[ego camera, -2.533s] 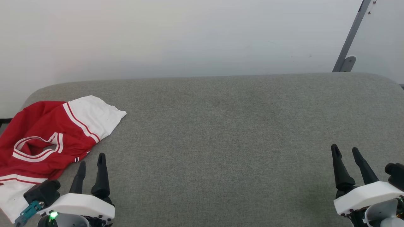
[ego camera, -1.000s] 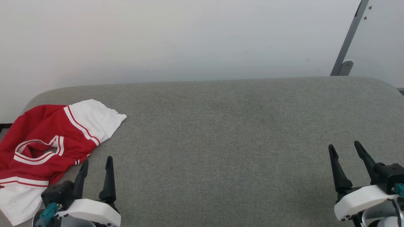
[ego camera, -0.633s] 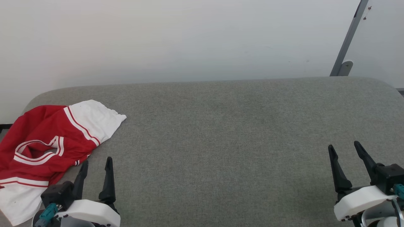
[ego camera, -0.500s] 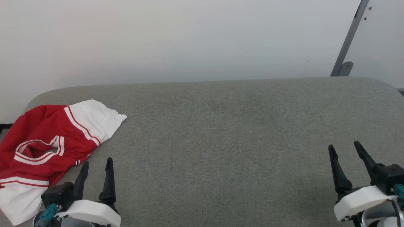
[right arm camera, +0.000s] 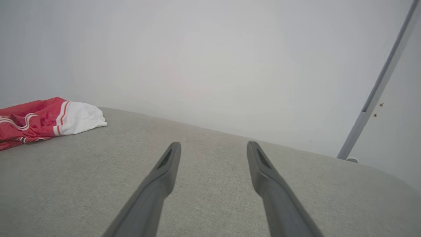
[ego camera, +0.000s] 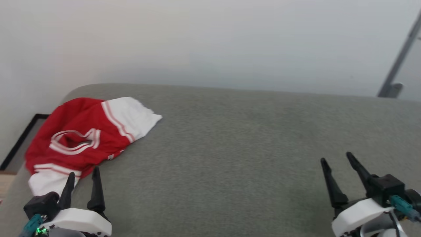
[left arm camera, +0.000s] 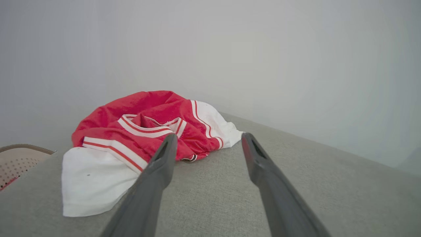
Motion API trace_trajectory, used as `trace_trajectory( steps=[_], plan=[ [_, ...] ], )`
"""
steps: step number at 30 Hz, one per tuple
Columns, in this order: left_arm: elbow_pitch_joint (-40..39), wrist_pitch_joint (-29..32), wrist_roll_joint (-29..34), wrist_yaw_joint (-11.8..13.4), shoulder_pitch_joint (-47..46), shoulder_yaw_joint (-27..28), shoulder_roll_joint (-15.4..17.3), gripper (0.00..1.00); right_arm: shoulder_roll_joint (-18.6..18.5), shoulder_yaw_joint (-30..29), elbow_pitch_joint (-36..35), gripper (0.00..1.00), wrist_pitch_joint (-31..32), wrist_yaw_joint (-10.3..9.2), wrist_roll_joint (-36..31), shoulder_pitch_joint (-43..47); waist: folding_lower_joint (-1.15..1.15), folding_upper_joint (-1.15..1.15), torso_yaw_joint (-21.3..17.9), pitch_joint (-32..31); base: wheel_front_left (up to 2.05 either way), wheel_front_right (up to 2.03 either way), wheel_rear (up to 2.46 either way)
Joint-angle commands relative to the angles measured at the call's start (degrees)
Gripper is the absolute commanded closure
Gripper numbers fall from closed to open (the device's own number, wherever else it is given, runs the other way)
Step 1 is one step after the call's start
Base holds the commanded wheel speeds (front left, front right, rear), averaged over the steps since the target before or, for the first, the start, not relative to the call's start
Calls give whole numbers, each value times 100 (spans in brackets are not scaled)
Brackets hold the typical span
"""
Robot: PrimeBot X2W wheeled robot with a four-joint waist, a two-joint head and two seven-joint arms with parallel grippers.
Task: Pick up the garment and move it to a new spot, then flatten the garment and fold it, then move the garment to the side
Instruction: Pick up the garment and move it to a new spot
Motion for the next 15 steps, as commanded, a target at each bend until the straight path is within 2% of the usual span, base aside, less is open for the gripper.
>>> trace_trajectory(
  steps=[1, 9, 15],
  plan=[
    [-18, 30, -12, 29, 38, 25, 28, 0, 8, 71, 13, 0, -13, 0, 39, -64, 0, 0, 227, -63, 0, 0, 0],
    [-141, 142, -51, 109, 155, 53, 124, 0, 10, 487, 99, 0, -28, -1, 132, -176, 0, 0, 803, -168, 0, 0, 0],
    [-251, 211, -73, 139, 255, 21, 157, 0, 43, 669, 201, 0, -60, -1, 200, -250, 0, 0, 1086, -191, 0, 0, 0]
  ],
)
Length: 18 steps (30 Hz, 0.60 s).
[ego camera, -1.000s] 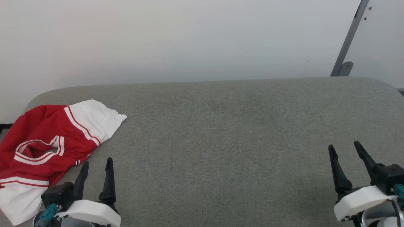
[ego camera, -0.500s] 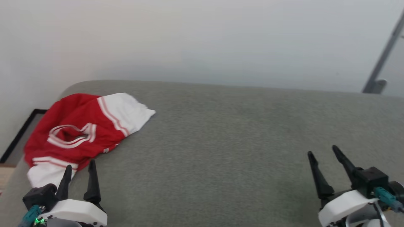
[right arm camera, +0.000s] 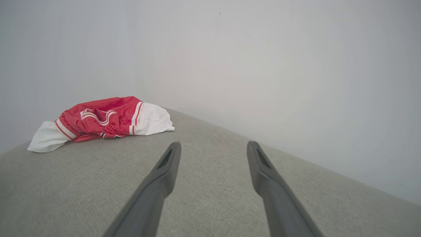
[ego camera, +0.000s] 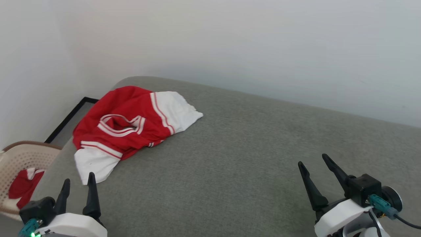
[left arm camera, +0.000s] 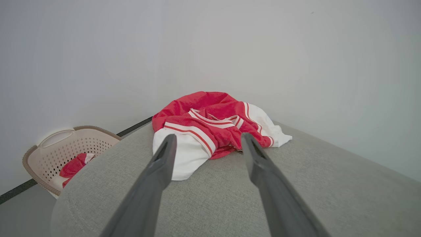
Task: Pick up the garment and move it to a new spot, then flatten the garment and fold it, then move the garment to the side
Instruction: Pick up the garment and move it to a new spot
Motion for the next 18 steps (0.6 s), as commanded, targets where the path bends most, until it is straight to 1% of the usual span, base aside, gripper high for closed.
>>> trace_trajectory(
  steps=[1, 6, 8, 13, 18],
  plan=[
    [-43, 20, -31, 33, 29, -2, 33, 0, 11, 7, 45, 0, -45, -1, 11, -75, 0, 0, 89, -11, 0, 0, 0],
    [-94, 73, -43, 62, 67, -17, 42, 0, 24, 28, 78, 0, -83, -1, 17, -65, 0, 0, 183, -8, 0, 0, 0],
    [-80, 145, -69, 23, 7, -55, 55, 0, 24, -3, 82, 0, -99, -1, 20, -45, 0, 0, 208, 2, 0, 0, 0],
    [1, 260, -99, -28, -246, -120, 112, 0, 8, -82, 49, 0, -120, -1, -28, 6, 0, 0, 203, 61, 0, 0, 0],
    [250, 439, -187, -132, -780, -163, 238, 0, -18, -135, -15, 0, -58, -1, -62, -2, 0, 0, 105, 191, 0, 0, 0]
  ],
)
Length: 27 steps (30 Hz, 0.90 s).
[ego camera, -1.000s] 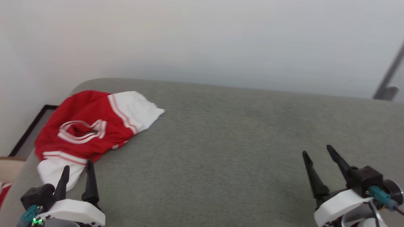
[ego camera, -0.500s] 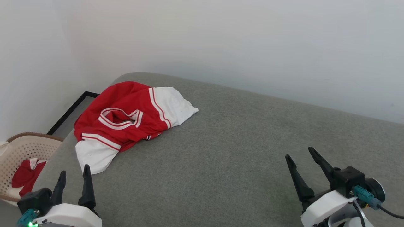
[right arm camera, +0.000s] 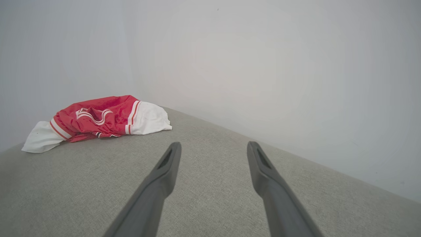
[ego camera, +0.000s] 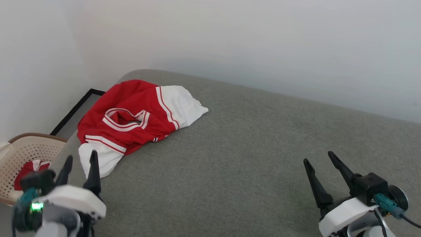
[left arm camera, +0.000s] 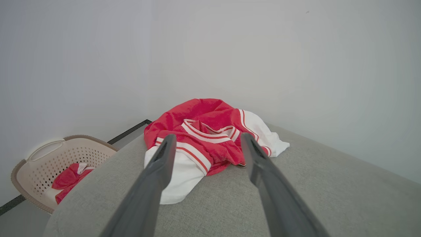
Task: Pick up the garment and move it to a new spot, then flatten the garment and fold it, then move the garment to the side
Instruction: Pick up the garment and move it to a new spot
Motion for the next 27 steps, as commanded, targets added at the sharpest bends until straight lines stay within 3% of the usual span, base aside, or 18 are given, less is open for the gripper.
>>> trace_trajectory(
  steps=[1, 9, 16, 27],
  plan=[
    [121, 54, -51, -58, -240, -17, 98, 0, -16, -1, -31, 0, 17, -1, -25, -18, -1, 0, -78, 77, 0, 0, 0],
    [995, 294, -152, -282, -1266, -140, 433, 0, -99, -14, -249, 0, 140, -1, -74, -145, -1, 0, -402, 432, 0, 0, 0],
    [2121, 663, -363, -402, -2422, -402, 752, 0, -210, -71, -586, 0, 289, -1, -160, -467, -1, 0, -810, 1168, 0, 0, 0],
    [3693, 1864, -870, -428, -3755, -1107, 1026, 0, -280, -105, -906, 0, 402, -1, -256, -914, -1, 0, -1265, 2151, 0, 0, 0]
  ],
)
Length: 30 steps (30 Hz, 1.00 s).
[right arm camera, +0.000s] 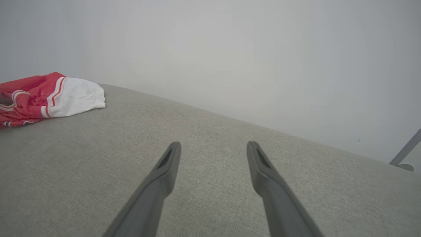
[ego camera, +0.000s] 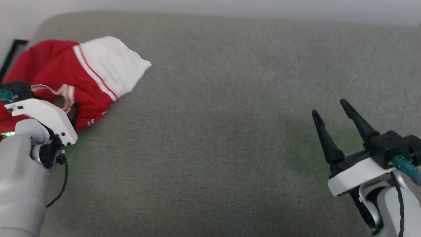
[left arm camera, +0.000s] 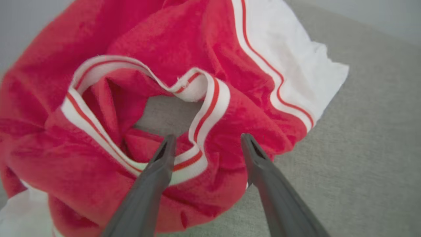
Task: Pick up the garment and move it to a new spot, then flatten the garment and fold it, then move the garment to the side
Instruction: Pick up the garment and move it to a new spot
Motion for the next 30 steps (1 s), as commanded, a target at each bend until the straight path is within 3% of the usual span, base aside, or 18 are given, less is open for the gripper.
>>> trace_trajectory(
  steps=[1, 10, 16, 19, 20, 30],
  plan=[
    [232, 265, -88, -15, -197, -70, 35, 0, -14, -24, -36, 0, 27, -1, -49, -112, 0, 0, -219, 340, 0, 0, 0],
    [1465, 1792, -419, 126, -743, -142, -82, 0, 18, 1, -89, 0, 87, -1, -72, -266, 0, 0, -321, 658, 0, 0, 0],
    [1733, 2197, -447, 355, -809, -198, -165, 0, 31, 59, -117, 0, 112, -1, -28, -385, 0, 0, -384, 794, 0, 0, 0],
    [1768, 2154, -404, 336, -782, -256, -169, 0, 42, 110, -113, 0, 131, -1, -11, -477, 0, 0, -446, 845, 0, 0, 0],
    [1754, 2092, -383, 259, -780, -289, -180, 100, 57, 90, -109, 0, 130, -1, -6, -485, 0, 0, -459, 854, 0, 0, 0],
    [1447, 1588, -219, 32, -1323, -536, 186, 100, 148, -242, -70, 0, 38, -1, -30, -355, 0, 0, -338, 687, 0, 0, 0]
  ],
)
